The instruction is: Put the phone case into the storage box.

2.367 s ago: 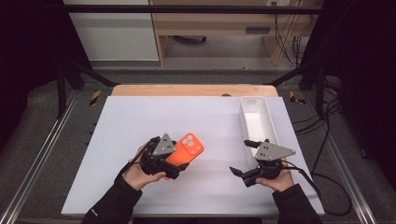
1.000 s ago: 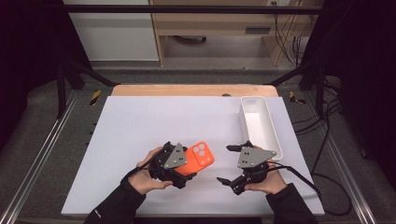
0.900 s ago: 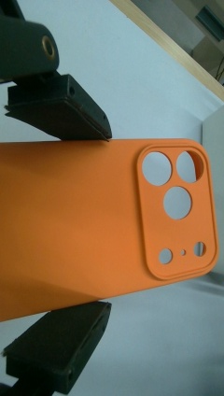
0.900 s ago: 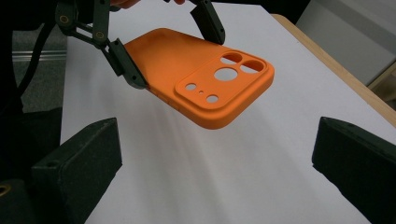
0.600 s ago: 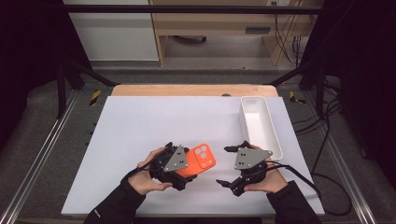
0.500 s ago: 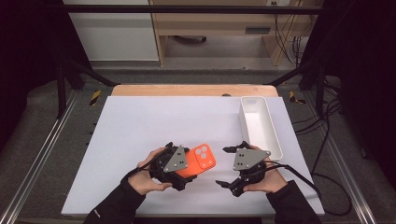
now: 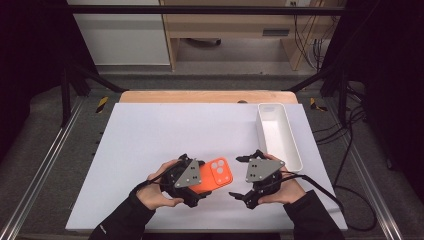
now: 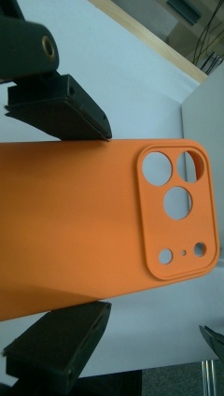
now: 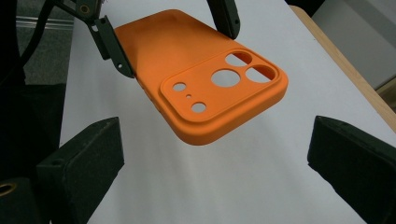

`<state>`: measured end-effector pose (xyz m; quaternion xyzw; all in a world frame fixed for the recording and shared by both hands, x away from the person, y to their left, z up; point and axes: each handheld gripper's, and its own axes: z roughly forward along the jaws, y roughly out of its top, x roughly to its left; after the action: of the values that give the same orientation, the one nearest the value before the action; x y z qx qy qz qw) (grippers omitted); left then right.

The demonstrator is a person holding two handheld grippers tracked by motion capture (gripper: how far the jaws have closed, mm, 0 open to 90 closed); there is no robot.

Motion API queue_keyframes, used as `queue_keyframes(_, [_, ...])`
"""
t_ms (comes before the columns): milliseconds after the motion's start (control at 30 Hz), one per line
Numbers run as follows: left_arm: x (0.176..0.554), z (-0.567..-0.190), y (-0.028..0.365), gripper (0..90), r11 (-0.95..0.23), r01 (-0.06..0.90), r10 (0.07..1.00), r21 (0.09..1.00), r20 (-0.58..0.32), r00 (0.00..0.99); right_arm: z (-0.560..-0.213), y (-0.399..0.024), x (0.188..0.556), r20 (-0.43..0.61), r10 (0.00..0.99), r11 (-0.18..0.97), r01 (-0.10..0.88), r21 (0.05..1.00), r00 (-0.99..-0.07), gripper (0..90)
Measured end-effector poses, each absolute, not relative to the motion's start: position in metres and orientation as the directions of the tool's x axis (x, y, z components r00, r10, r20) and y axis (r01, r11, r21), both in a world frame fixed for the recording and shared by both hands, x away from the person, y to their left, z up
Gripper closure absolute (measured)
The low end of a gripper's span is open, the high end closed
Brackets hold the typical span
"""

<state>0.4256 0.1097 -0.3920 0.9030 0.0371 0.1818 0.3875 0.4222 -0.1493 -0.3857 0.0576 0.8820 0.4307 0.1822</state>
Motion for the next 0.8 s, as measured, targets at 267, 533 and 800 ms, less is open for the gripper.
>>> queue_keyframes(267, [0.4233,-0.3913,0.1078,13.7,-0.699,-0.098,0.177,0.708,0.304,0.936,-0.3859,-0.1468,0.4224,-0.276,0.226,0.637,-0.072,0.768,-0.934,4.4])
queue_keyframes(533, [0.4211,-0.3926,0.1065,13.7,-0.703,-0.121,0.146,0.700,0.309,0.940,-0.3880,-0.1431,0.4255,-0.287,0.197,0.649,-0.094,0.755,-0.938,5.1])
queue_keyframes(800, [0.4188,-0.3923,0.1058,13.8,-0.704,-0.140,0.123,0.697,0.313,0.942,-0.3898,-0.1402,0.4267,-0.289,0.159,0.641,-0.124,0.758,-0.944,5.8])
